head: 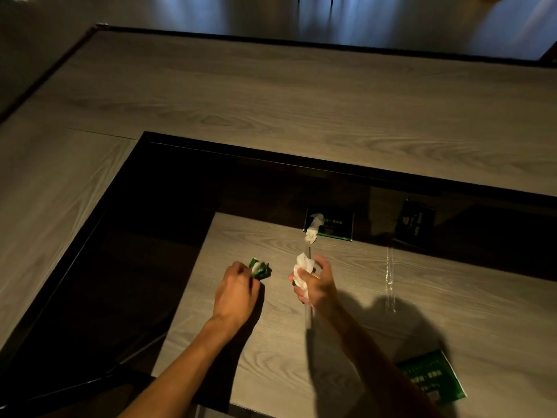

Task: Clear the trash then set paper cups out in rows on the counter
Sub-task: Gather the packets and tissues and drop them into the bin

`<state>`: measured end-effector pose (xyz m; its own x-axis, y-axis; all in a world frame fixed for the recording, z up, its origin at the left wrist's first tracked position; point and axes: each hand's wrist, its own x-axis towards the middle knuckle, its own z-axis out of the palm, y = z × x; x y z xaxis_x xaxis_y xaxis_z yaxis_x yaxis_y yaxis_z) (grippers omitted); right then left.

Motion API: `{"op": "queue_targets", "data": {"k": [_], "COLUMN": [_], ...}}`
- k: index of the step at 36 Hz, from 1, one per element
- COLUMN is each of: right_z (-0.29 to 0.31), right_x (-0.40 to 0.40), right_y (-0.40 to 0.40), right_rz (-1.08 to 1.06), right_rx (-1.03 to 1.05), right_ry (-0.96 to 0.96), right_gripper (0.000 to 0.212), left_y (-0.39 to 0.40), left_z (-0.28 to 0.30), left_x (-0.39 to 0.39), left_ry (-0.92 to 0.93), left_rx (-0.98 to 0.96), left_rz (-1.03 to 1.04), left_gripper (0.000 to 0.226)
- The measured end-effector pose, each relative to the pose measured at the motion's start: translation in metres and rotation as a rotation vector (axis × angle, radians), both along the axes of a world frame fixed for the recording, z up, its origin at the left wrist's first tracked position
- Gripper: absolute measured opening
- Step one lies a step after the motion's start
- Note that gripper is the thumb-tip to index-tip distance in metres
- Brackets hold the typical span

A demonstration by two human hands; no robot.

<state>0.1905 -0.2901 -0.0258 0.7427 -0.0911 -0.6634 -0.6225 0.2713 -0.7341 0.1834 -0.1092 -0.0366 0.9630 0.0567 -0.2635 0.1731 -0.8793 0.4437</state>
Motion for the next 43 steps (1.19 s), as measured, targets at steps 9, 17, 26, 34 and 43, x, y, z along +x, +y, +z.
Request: {"op": "queue_targets", "data": {"k": [9, 17, 26, 34, 43], "right_z": [0.013, 0.002, -0.004, -0.006, -0.009], "right_x": [0.005, -0.012, -0.017, -0.048, -0.048], "right_y": [-0.019, -0.055, -0.099, -0.157, -0.208], "right_rz": [-0.002, 0.078, -0.082, -0.114, -0.224], "right_rx": [0.351, 0.01, -0.188, -0.199, -0.218], "right_ry": [-0.062, -0.165, -0.111, 0.028, 0.13], "right_gripper": [0.025, 0.041, 0.031, 0.037, 0.034], "left_y": [-0.07, -0.122, -0.158, -0.161, -0.158], "left_z": [0.046, 0.029, 0.027, -0.008, -0.028], "left_x": [0.017, 0.005, 0.03, 0.135, 0.128], "left_ry": [0.358, 0.01, -0.217, 0.133, 0.085], "left_rx": [-1.0, -0.307, -0.22, 0.16, 0.049], "left_rz": [0.527, -0.039, -0.135, -0.2, -0.164], "left_gripper": [0.031, 0.048, 0.068, 0.043, 0.025]}}
